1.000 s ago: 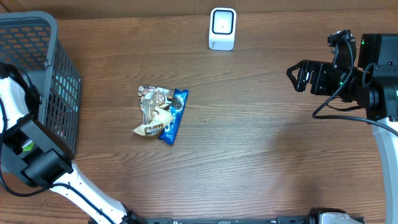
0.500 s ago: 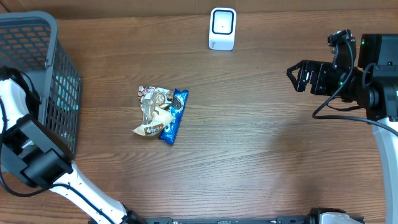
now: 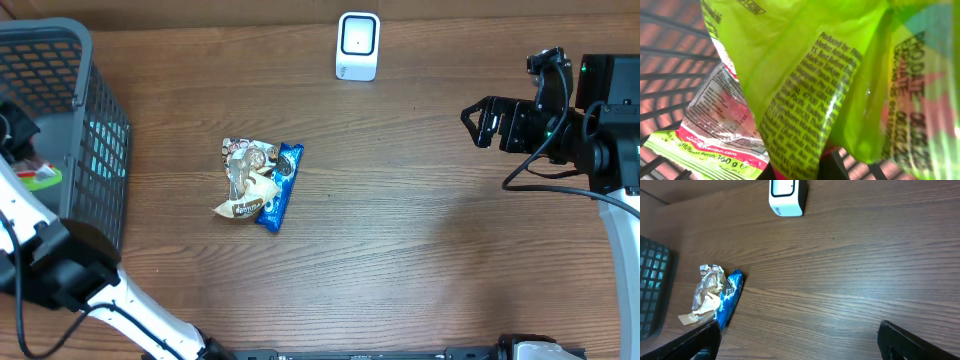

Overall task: Scan the item barcode
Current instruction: 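Reach the left gripper into the basket and grasp the green packet, then place the green packet on the table beside the Oreo packet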

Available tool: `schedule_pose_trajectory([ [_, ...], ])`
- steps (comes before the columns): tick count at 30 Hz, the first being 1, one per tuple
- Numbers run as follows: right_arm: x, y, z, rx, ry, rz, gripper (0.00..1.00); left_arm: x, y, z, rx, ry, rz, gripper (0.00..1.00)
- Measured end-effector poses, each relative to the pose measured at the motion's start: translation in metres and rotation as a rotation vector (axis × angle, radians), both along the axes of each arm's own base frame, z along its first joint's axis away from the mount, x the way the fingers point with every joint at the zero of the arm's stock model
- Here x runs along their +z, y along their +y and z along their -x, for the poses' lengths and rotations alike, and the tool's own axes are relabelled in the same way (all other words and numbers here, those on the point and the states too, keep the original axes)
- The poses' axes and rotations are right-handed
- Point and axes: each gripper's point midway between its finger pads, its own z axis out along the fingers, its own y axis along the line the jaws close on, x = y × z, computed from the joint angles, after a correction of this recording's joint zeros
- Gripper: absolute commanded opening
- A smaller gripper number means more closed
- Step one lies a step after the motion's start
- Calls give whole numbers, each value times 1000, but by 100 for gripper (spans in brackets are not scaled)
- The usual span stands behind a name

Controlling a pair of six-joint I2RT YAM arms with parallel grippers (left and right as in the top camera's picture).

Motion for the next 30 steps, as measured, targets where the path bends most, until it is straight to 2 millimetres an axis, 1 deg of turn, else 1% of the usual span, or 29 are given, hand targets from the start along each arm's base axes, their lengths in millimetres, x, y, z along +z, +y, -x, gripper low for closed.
schedule_pose_trajectory([
  [2,0,0,0,0,1,0,100,27,-5,5,2,-50,-37,4],
  [4,0,0,0,-1,0,0,100,50,-14,9,-5,-96,-63,4],
  [7,0,0,0,0,0,0,100,88,-39,18,-35,-174,-100,4],
  [8,0,0,0,-1,0,0,100,100,-51,21,-53,-194,-106,4],
  [10,0,0,0,0,-2,0,100,122,-83,26,-110,-233,-117,4],
  [11,1,0,-1,0,-5,0,100,128,-93,27,-130,-245,-118,4],
  [12,1,0,-1,-1,-6,0,100,140,-117,27,-185,-273,-123,4],
  [14,1,0,-2,-1,-10,0,100,151,-149,22,-273,-308,-122,4],
  [15,2,0,-2,0,-11,0,100,153,-167,17,-325,-318,-112,4],
  [16,2,0,-2,-1,-12,0,100,151,-190,11,-391,-317,-92,4],
  [17,2,0,-2,-1,-12,0,100,145,-208,6,-440,-307,-69,4],
  [18,2,0,-2,-1,-11,1,100,128,-236,-2,-508,-262,-23,4],
  [19,1,0,-2,-1,-10,0,100,116,-249,-8,-535,-234,4,4],
  [21,1,0,-2,-1,-10,0,100,85,-276,-17,-585,-158,52,4],
  [25,1,0,-2,-1,-10,0,100,13,-329,-38,-658,-35,120,4],
  [27,1,0,-2,0,-10,0,100,-27,-357,-42,-682,23,152,4],
  [29,1,0,-2,-1,-10,0,100,-58,-380,-39,-705,69,182,4],
  [30,1,0,-2,-1,-10,0,100,-70,-390,-37,-715,86,194,4],
])
